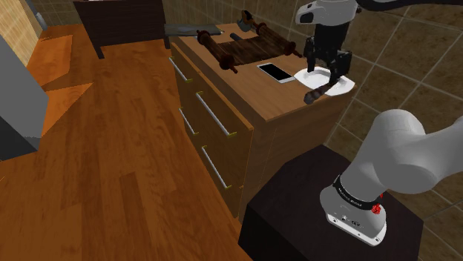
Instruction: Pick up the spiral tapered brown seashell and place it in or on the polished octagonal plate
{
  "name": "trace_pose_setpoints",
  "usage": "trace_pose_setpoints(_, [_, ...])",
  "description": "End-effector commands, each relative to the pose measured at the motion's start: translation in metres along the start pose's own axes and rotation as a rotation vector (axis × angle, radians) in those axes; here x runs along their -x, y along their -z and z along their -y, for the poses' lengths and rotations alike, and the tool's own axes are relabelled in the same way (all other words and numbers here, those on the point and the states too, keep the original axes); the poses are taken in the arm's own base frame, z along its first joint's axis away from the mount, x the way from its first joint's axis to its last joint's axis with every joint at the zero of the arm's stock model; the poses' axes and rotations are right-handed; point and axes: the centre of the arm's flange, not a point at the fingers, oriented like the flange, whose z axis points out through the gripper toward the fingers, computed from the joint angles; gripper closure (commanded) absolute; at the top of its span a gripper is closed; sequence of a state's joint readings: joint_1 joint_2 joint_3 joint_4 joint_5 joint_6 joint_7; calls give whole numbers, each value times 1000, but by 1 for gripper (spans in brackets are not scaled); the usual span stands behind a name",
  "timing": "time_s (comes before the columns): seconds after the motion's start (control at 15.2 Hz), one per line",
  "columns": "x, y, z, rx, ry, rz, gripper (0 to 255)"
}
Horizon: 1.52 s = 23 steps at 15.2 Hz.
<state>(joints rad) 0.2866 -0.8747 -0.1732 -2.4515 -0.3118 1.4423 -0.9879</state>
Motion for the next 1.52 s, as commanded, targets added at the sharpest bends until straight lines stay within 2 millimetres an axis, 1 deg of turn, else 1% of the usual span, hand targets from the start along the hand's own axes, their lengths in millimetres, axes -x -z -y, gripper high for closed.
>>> trace_pose_setpoints(0.0, [-3, -21, 14, 4, 50, -12, 0])
trace_pose_setpoints(0.2, [-3, -34, 14, 4, 50, -12, 0])
trace_pose_setpoints(0.66, [-3, -34, 14, 4, 50, -12, 0])
trace_pose_setpoints(0.73, [-2, -35, 13, 4, 50, -11, 255])
trace_pose_setpoints(0.86, [-4, -39, 14, 4, 50, -11, 255])
trace_pose_setpoints(1.06, [-4, -37, 17, 4, 49, -11, 255])
trace_pose_setpoints(1.25, [-4, -41, 17, 4, 50, -11, 255])
trace_pose_setpoints(1.32, [-3, -34, 14, 4, 50, -12, 255])
trace_pose_setpoints(1.45, [-1, -24, 14, 4, 50, -12, 255])
